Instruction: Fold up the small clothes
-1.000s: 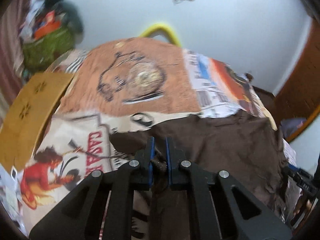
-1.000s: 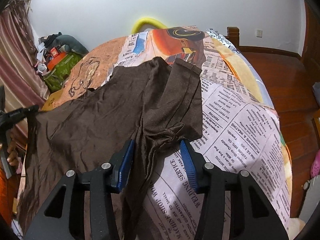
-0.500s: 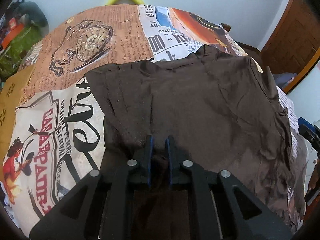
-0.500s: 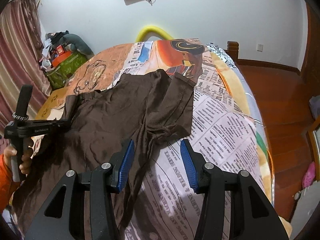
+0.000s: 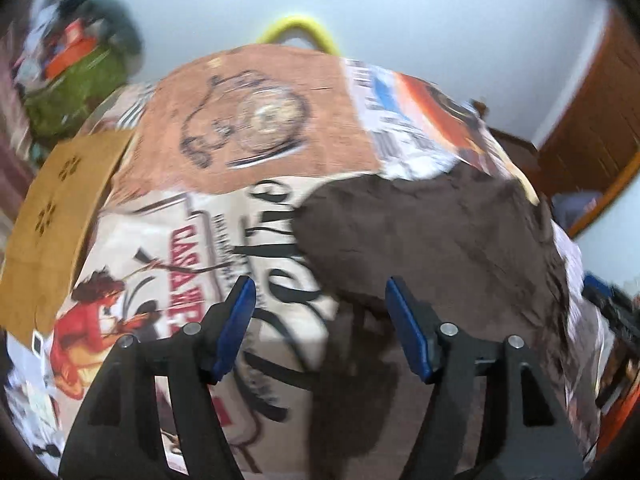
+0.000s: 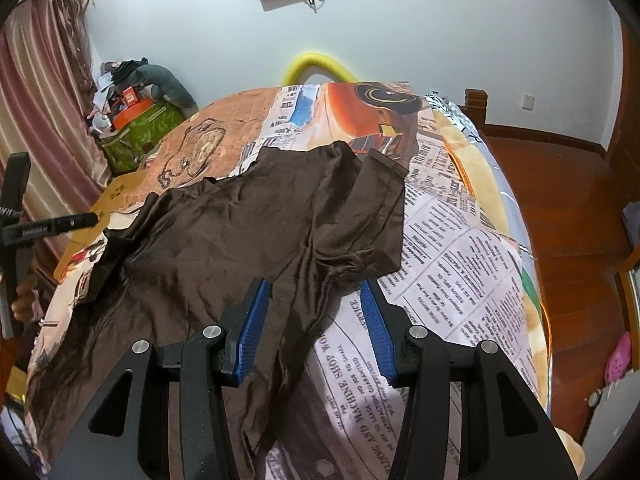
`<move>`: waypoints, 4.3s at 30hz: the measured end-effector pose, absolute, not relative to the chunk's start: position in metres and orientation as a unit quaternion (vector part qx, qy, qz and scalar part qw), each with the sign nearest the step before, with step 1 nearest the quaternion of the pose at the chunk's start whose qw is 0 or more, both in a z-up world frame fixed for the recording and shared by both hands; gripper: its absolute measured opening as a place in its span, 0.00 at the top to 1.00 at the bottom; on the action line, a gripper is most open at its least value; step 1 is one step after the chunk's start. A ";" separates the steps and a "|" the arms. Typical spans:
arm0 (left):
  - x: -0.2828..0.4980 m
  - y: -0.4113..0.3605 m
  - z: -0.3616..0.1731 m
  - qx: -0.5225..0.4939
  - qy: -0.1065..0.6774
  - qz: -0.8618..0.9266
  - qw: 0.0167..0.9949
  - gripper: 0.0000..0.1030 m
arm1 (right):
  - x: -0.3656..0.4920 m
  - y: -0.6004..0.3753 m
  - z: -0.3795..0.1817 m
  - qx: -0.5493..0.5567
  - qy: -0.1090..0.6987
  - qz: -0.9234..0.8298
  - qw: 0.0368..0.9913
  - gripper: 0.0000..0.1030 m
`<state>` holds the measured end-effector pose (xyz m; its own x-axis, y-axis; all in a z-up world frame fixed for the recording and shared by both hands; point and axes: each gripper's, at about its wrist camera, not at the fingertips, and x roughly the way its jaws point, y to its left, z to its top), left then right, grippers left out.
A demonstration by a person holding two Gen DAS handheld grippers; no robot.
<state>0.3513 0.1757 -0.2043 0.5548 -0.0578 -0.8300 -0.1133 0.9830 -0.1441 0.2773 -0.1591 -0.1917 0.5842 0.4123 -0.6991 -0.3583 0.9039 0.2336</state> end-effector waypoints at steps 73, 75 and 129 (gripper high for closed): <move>0.411 0.134 -0.275 -0.034 0.516 0.029 0.855 0.19 | 0.388 -0.172 -0.206 0.015 0.442 0.159 0.883 0.57; 0.410 0.132 -0.272 -0.024 0.515 0.029 0.856 0.19 | 0.394 -0.173 -0.209 0.022 0.448 0.162 0.879 0.57; 0.320 0.154 -0.206 -0.006 0.461 0.050 0.886 0.19 | 0.342 -0.105 -0.142 0.009 0.421 0.239 0.875 0.61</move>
<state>0.3205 0.1537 -0.2063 0.5696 0.0828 -0.8177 -0.0934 0.9950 0.0357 0.3419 -0.1049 -0.1420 0.5314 0.4258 -0.7323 -0.4099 0.8858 0.2176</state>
